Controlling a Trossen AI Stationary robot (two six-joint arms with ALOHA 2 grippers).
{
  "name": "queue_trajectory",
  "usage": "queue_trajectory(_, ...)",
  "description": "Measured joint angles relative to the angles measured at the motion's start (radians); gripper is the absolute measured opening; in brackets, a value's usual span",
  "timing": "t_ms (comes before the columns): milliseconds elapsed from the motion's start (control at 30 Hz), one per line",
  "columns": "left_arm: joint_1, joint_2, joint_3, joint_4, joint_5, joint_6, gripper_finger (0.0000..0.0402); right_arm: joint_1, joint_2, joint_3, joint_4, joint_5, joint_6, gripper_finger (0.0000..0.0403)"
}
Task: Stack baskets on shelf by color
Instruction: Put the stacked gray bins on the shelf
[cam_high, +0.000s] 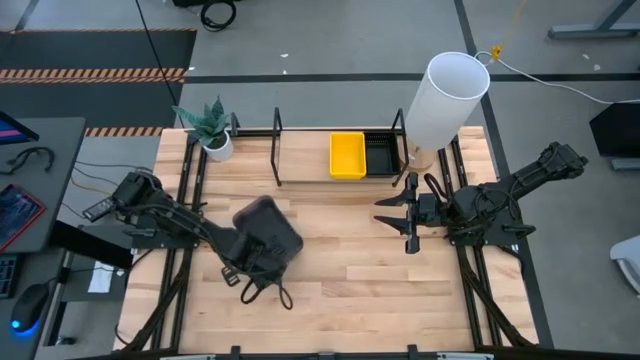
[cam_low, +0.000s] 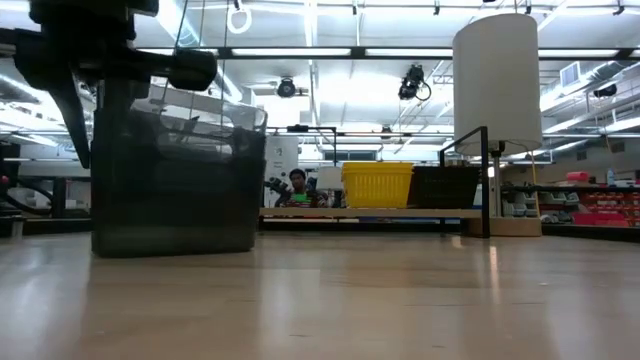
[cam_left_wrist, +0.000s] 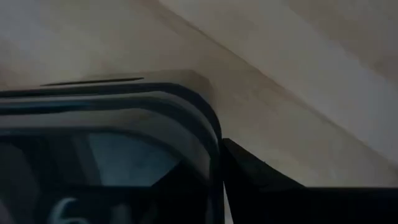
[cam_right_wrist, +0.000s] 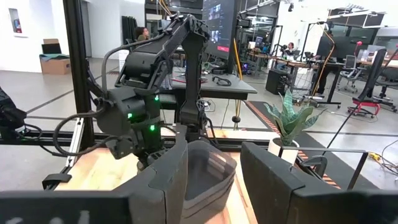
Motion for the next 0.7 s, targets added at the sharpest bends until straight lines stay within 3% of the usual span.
queue_trajectory(167,-0.004,0.000,0.000,-0.027,-0.035,0.128,0.0030,0.000,0.000,0.000,0.000,0.000,0.000,0.0154)
queue_trajectory(500,-0.004,0.000,0.000,-0.036,-0.048,0.163,0.0045,0.000,0.000,0.000,0.000,0.000,0.000,0.0154)
queue_trajectory(700,-0.009,0.000,0.000,-0.027,-0.054,0.304,0.0018,0.000,0.000,0.000,0.000,0.000,0.000,0.0154)
